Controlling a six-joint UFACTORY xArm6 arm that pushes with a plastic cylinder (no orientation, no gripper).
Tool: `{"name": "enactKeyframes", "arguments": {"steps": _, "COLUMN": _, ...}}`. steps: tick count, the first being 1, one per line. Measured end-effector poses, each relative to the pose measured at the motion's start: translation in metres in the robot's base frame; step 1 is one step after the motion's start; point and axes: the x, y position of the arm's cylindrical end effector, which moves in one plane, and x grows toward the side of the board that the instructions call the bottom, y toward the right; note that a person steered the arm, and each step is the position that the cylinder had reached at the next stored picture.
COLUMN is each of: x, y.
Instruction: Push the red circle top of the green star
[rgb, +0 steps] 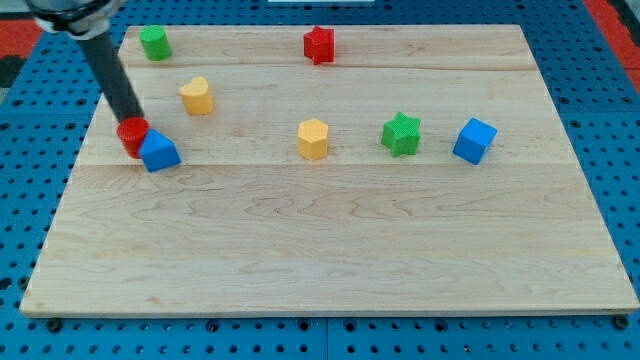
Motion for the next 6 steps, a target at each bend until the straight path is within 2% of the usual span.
{"name": "enactKeyframes", "arguments": {"steps": 1, "x": 0.023, "y": -0.053}}
{"name": "enactKeyframes", "arguments": {"steps": 2, "x": 0.056, "y": -0.035}}
{"name": "enactKeyframes", "arguments": {"steps": 3, "x": -0.005, "y": 0.064}}
{"name": "enactKeyframes", "arguments": {"steps": 4, "x": -0.036, "y": 0.158}}
{"name": "enactKeyframes", "arguments": {"steps": 5, "x": -0.048, "y": 0.205}}
{"name": "enactKeyframes", "arguments": {"steps": 6, "x": -0.083, "y": 0.286}}
